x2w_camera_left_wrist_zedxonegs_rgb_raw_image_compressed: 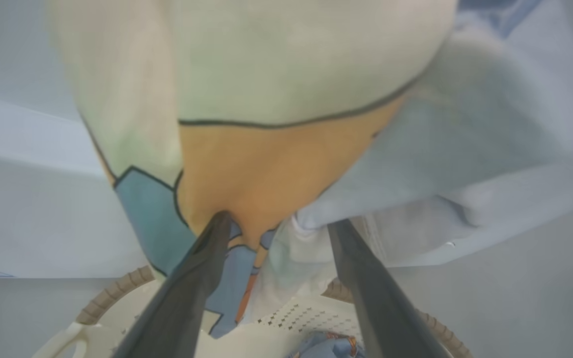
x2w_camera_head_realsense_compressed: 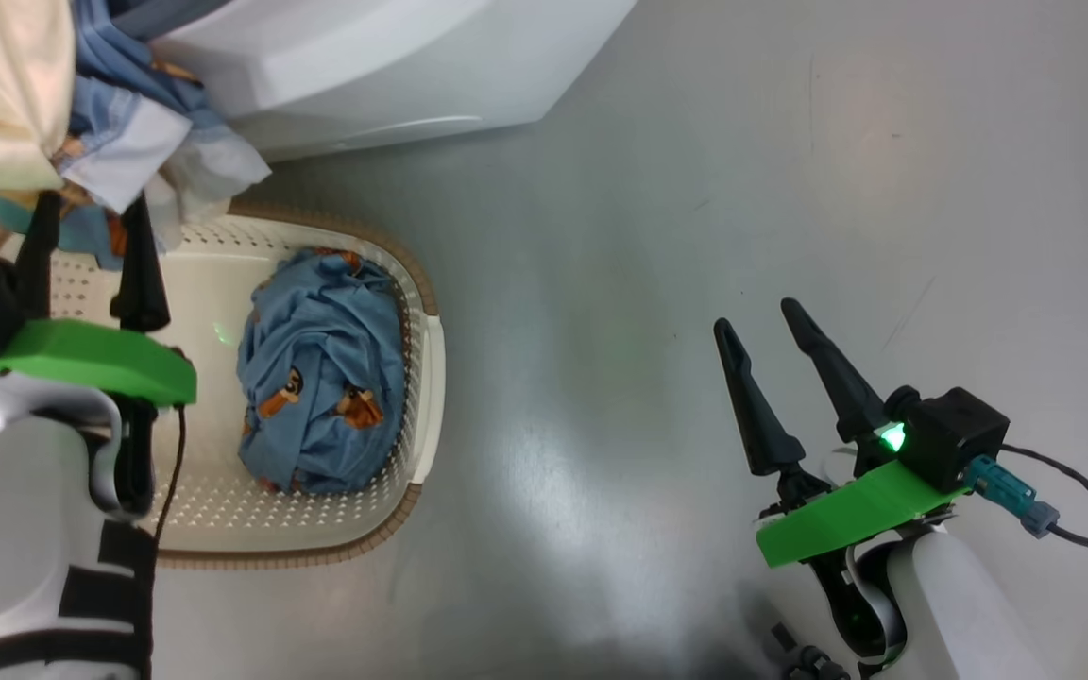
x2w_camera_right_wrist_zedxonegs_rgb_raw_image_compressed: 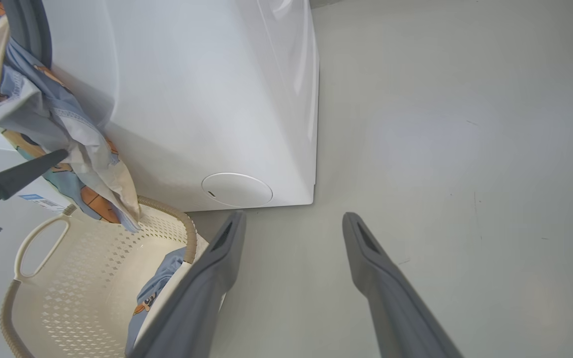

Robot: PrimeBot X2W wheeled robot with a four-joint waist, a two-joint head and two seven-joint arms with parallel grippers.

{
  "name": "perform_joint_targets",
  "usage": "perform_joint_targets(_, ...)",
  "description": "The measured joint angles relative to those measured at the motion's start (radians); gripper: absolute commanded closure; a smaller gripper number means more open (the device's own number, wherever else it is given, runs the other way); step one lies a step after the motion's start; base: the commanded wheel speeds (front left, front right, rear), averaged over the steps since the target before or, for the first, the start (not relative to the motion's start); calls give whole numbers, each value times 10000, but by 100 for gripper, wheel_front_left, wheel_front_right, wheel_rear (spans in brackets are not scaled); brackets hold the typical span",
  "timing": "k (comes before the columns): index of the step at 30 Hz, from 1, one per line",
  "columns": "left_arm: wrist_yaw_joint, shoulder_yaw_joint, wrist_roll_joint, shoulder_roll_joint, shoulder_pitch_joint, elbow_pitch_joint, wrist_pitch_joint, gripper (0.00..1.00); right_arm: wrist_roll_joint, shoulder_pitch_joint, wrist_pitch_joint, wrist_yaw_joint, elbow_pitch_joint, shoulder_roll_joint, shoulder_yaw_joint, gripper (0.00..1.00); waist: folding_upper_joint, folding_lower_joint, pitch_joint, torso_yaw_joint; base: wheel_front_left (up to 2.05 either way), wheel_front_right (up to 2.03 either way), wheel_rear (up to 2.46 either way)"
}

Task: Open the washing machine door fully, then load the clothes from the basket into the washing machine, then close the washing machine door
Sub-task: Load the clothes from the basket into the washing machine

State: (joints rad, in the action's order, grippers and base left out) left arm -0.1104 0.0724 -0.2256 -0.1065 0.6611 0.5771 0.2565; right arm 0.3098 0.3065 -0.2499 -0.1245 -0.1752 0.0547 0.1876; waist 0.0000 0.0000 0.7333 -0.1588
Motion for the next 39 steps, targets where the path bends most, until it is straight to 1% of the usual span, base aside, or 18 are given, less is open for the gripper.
perform_joint_targets(3, -48, -19, -13, 6, 271, 148, 0, 0, 2, 32, 0, 0, 42, 0, 0, 0, 0, 0, 127, -27, 0, 0, 0)
perform_joint_targets(8, -104, 50, -345, 52, 617, 230, 0, 0, 12, 42, 0, 0, 36, 0, -2, 0, 0, 0, 281, -46, 0, 0, 0)
perform_joint_targets(9, -132, 61, -380, 59, 649, 205, 0, 26, 12, 49, 0, 0, 31, 0, -2, 0, 0, 0, 283, -44, 0, 0, 0)
perform_joint_targets(10, -151, 56, -460, 71, 679, 199, 0, 65, 12, 50, 0, 0, 29, 0, -6, 0, 0, 0, 278, -37, 0, 0, 0)
perform_joint_targets(11, -176, 61, -541, 92, 715, 194, 0, 95, 12, 52, 0, 0, 23, 0, -6, 0, 0, 0, 269, -29, 0, 0, 0)
perform_joint_targets(12, -176, 65, -658, 127, 764, 186, 0, 100, 13, 55, 0, 0, 15, 0, -8, 0, 0, 0, 258, -17, 0, 0, 0)
perform_joint_targets(18, -176, -761, -1406, 0, 839, 29, 0, 100, 12, 69, 0, 0, -44, 0, -29, 0, 0, 0, 129, 88, 0, 0, 0)
perform_joint_targets(20, -176, -913, -1756, -54, 810, -228, 0, 100, 12, 69, 0, 0, -81, 0, -67, 0, 0, 0, 47, 139, 0, 0, 0)
perform_joint_targets(23, -176, -1089, -1860, -140, 633, -694, 0, 100, 8, 68, 0, 0, -121, 2, -123, 0, 0, 0, -111, 230, 0, 0, 0)
perform_joint_targets(27, -176, -1306, -1783, -311, -41, -1354, 0, 100, -6, 62, 0, 0, -180, 2, -167, 0, 0, 0, -371, 360, 0, 0, 0)
perform_joint_targets(32, -176, -1576, -1569, -349, -774, -2272, 0, 100, -6, 48, 0, 0, -267, 4, -178, 0, 0, 0, -700, 535, 0, 0, 0)
perform_joint_targets(36, -178, -1371, -1432, -351, -1023, -3058, 0, 100, -6, 29, 0, 0, -309, 4, -213, 0, 0, 0, -877, 693, 0, 0, 0)
perform_joint_targets(39, -178, -1298, -1338, -420, -1025, -3202, 0, 100, -4, 29, 0, 0, -324, 4, -222, 0, 0, 0, -970, 756, 0, 0, 0)
